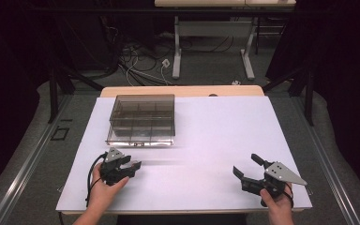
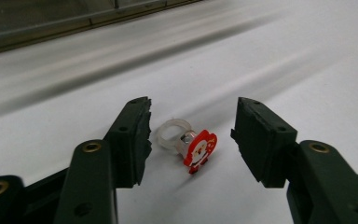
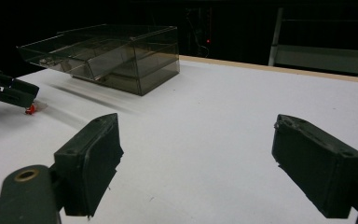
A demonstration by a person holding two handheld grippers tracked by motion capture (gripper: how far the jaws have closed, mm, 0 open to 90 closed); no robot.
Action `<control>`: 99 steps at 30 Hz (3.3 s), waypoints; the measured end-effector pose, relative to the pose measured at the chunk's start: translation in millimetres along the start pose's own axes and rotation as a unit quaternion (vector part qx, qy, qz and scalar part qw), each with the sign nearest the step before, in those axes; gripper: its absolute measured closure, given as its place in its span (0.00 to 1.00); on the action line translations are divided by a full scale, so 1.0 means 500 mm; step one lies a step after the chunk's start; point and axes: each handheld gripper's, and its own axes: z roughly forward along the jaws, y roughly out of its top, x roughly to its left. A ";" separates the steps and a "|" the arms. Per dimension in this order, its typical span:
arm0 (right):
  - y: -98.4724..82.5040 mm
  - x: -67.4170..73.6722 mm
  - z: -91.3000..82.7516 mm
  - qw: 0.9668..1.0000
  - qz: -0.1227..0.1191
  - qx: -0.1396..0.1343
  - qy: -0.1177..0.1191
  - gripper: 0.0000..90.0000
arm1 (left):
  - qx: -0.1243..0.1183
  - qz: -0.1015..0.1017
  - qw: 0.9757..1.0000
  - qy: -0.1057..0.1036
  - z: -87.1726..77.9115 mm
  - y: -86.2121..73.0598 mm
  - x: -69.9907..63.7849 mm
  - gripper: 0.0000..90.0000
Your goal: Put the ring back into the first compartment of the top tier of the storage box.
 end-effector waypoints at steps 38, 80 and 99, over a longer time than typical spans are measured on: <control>0.000 0.000 -0.001 1.000 0.002 0.001 0.003 0.17 | 0.027 -0.033 0.999 -0.009 -0.001 -0.001 -0.005 0.85; 0.000 -0.004 -0.002 1.000 -0.001 -0.003 0.002 0.17 | 0.010 -0.032 0.999 -0.020 -0.018 0.006 -0.009 0.99; 0.001 -0.005 -0.006 1.000 0.000 -0.002 -0.001 0.17 | -0.020 -0.024 0.999 -0.034 -0.049 0.015 -0.015 0.99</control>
